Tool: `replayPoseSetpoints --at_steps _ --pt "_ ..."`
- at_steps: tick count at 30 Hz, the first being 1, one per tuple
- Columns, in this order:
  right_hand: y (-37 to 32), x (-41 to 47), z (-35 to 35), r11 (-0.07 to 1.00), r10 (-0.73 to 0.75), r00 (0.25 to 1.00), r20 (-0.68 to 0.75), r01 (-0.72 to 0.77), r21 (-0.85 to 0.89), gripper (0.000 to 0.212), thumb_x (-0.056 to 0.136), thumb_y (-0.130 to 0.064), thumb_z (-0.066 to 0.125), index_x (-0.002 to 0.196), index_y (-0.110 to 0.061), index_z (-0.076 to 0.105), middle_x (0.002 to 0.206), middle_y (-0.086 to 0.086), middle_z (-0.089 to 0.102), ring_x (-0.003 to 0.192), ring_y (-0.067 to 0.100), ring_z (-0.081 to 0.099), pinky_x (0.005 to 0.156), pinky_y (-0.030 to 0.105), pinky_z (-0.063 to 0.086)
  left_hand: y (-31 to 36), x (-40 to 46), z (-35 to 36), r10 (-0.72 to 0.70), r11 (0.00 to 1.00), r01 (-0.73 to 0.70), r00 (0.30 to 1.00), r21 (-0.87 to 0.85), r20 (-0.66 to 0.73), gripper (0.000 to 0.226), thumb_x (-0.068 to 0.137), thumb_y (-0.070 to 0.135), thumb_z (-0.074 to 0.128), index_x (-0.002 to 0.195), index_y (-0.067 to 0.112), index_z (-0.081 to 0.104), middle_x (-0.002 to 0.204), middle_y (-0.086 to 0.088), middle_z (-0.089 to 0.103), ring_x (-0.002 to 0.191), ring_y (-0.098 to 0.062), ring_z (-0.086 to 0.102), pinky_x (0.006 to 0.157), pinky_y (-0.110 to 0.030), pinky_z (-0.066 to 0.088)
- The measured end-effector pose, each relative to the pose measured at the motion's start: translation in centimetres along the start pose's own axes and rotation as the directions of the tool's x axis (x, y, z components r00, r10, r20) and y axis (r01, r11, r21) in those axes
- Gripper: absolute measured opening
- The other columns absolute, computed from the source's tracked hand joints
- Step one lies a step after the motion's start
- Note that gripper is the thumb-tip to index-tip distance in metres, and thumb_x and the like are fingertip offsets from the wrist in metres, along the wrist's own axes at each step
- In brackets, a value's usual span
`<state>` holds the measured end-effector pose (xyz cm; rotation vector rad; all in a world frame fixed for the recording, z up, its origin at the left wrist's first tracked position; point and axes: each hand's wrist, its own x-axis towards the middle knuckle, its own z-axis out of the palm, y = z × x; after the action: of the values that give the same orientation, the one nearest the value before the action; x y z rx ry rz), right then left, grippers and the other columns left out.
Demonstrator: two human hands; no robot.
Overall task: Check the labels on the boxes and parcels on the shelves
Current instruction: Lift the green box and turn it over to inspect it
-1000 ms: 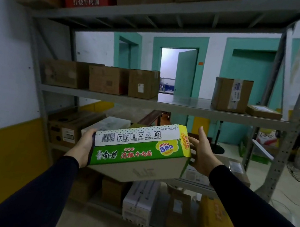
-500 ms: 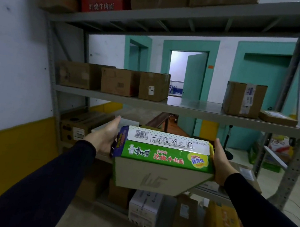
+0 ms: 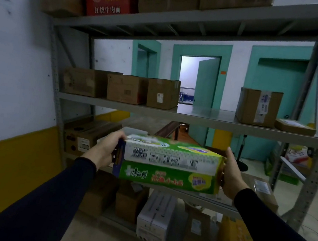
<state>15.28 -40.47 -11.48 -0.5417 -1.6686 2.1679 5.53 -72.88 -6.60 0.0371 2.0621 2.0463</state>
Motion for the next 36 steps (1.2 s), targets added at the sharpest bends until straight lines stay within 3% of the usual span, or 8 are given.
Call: replayPoseSetpoints --at_steps 5,9,15,19,22,26,31,36 --pt "-0.8 0.2 0.6 0.998 -0.011 0.997 0.076 0.016 -0.060 0.031 0.107 -0.037 0.044 0.110 -0.015 0.065 0.080 -0.003 0.078 0.069 0.014 0.074 0.060 0.030 0.058 -0.2 -0.2 0.2 0.081 0.997 -0.080 0.996 -0.025 0.044 0.042 0.080 -0.009 0.036 0.113 0.007 0.056 0.112 -0.018 0.066 0.092 -0.031 0.064 0.061 -0.030 0.051" --pt "-0.3 0.4 0.8 0.985 -0.048 0.997 0.067 0.058 -0.160 0.038 0.105 -0.020 0.050 0.143 -0.014 0.048 0.107 0.007 0.073 0.092 0.027 0.071 0.071 0.038 0.056 -0.2 -0.2 0.4 0.081 0.995 -0.078 0.995 -0.065 0.052 0.033 0.094 -0.002 0.039 0.119 0.010 0.058 0.114 -0.018 0.069 0.088 -0.034 0.070 0.073 -0.043 0.060" --pt "-0.3 -0.1 0.3 0.986 -0.051 0.995 0.089 0.064 -0.155 0.027 0.107 -0.017 0.046 0.133 -0.018 0.052 0.103 0.006 0.074 0.090 0.027 0.070 0.076 0.042 0.056 -0.7 -0.3 0.5 0.058 0.995 -0.057 0.998 -0.078 0.006 0.028 0.102 0.009 0.036 0.109 0.017 0.061 0.092 -0.012 0.069 0.073 -0.027 0.069 0.058 -0.037 0.059" --pt "-0.7 -0.6 0.1 0.983 -0.100 0.990 0.103 0.114 -0.142 0.023 0.106 -0.012 0.046 0.125 -0.022 0.050 0.105 0.005 0.071 0.091 0.025 0.068 0.073 0.039 0.055 0.0 -0.7 0.7 0.067 0.996 -0.068 0.997 -0.065 -0.024 0.024 0.103 0.018 0.039 0.099 0.013 0.062 0.083 -0.010 0.070 0.082 -0.028 0.064 0.070 -0.040 0.054" --pt "-1.6 -0.1 -0.3 0.983 -0.145 0.985 0.090 0.154 -0.102 0.048 0.102 -0.008 0.050 0.148 -0.018 0.041 0.127 0.011 0.063 0.107 0.030 0.064 0.077 0.041 0.054 0.9 -0.5 0.6 0.152 0.988 -0.152 0.988 -0.002 -0.037 0.029 0.103 0.031 0.041 0.102 0.012 0.063 0.098 -0.014 0.067 0.096 -0.030 0.059 0.087 -0.044 0.048" --pt "-2.6 -0.2 0.2 0.971 -0.093 0.989 0.113 0.115 -0.208 0.068 0.101 -0.057 0.042 0.160 -0.032 0.017 0.148 0.011 0.047 0.127 0.035 0.053 0.108 0.057 0.039 1.7 -0.4 1.1 0.192 0.973 -0.195 0.981 0.120 0.041 0.040 0.105 0.049 0.032 0.120 0.021 0.057 0.119 0.000 0.062 0.108 -0.019 0.052 0.092 -0.041 0.042" --pt "-1.5 -1.0 1.0 0.978 -0.102 0.983 0.155 0.127 -0.165 0.059 0.104 -0.057 0.027 0.151 -0.022 0.035 0.116 0.014 0.065 0.095 0.025 0.068 0.070 0.038 0.053 0.4 -0.1 1.7 0.133 0.978 -0.147 0.986 0.150 0.099 0.044 0.105 0.054 0.024 0.125 0.032 0.057 0.106 0.010 0.065 0.098 -0.011 0.056 0.099 -0.044 0.034" --pt "-1.9 0.7 0.1 0.984 -0.162 0.985 0.060 0.166 -0.061 0.067 0.102 -0.063 0.029 0.149 -0.016 0.040 0.147 0.011 0.049 0.128 0.027 0.051 0.099 0.041 0.044 0.7 1.1 0.9 0.173 0.984 -0.173 0.985 -0.030 0.004 0.044 0.102 0.060 0.028 0.116 0.028 0.054 0.124 -0.005 0.062 0.116 -0.025 0.055 0.111 -0.051 0.035"
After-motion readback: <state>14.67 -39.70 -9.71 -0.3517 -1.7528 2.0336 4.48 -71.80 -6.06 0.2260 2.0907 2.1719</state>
